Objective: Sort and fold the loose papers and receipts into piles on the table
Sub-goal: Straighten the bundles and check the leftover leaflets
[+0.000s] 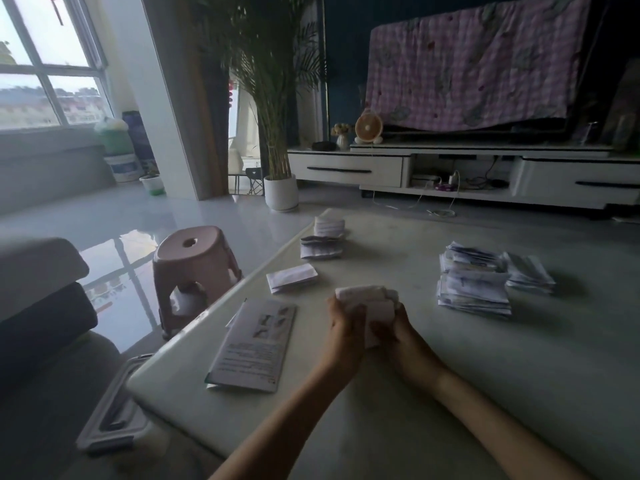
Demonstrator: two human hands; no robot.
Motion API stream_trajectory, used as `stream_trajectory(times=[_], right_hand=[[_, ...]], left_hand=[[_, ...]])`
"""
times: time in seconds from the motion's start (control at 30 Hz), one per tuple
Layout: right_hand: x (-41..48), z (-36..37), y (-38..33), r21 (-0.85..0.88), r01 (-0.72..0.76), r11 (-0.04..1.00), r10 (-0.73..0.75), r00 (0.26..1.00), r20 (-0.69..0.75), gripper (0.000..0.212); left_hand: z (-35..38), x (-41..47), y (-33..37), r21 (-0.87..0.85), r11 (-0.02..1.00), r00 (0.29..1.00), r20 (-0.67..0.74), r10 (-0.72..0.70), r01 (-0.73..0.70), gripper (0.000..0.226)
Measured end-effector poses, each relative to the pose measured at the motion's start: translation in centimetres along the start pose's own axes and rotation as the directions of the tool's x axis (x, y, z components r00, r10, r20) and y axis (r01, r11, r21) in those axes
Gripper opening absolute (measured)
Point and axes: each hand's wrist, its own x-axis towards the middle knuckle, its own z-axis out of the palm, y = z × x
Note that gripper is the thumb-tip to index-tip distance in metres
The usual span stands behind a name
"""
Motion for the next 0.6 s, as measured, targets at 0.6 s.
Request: stream_trajectory(times=[0.6], right_hand=[[-2.2,-1.2,-0.7,-0.944,-0.072,0.321,0.107,0.994,-0.039,0.057]], left_hand=[[1.4,-1.4,-0.5,0.642,0.660,0.895,0.433,0.108,-0.390,0.046]])
